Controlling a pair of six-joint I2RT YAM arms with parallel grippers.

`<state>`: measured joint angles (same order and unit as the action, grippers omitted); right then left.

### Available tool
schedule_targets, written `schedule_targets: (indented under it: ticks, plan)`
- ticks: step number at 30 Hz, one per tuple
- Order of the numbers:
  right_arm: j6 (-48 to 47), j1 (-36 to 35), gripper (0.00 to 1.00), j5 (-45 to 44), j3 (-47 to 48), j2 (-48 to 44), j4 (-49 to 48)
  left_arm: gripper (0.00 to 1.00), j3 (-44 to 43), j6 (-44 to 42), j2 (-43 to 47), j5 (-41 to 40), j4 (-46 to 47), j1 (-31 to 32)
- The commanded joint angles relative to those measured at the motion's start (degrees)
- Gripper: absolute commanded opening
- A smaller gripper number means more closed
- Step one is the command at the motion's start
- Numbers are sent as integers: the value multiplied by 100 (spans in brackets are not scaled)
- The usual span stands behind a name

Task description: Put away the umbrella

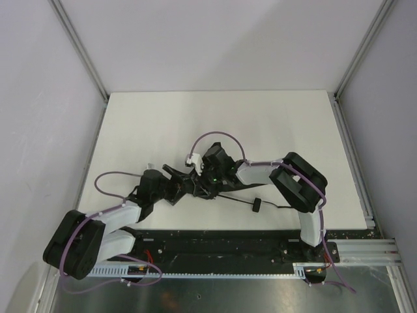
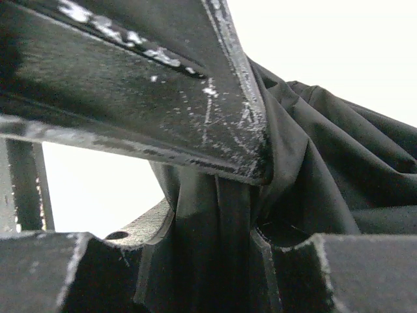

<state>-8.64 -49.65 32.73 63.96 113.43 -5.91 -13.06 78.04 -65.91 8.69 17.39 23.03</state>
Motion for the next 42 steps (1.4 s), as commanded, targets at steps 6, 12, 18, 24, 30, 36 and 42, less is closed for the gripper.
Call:
schedule_targets:
  ticks: [6, 12, 18, 24, 30, 36, 42]
  plan:
    - [86, -232, 0, 211, -479, 325, 1337, 93, 87, 56, -389, -596, 10, 184]
    - [76, -262, 0, 292, -496, 275, 1216, 69, 137, 176, -1137, -778, 197, 291]
    - [119, -482, 0, -15, -512, -33, 1239, 34, 399, -306, -645, -1415, 305, 320]
    - [872, -532, 27, -474, -560, -706, 1111, 11, 392, -832, -398, -1509, 304, 351]
    - [2075, -455, 81, -1481, -698, -2333, 1764, 3, 426, -1164, -455, -1350, 307, 356]
    - [3466, 35, 98, -2142, -1630, -4352, 2438, 0, 474, -1278, -259, -1097, 337, 361]
    - [5735, 802, 96, -1945, -2966, -5184, 1790, 0, 529, -1249, -13, -914, 337, 360]
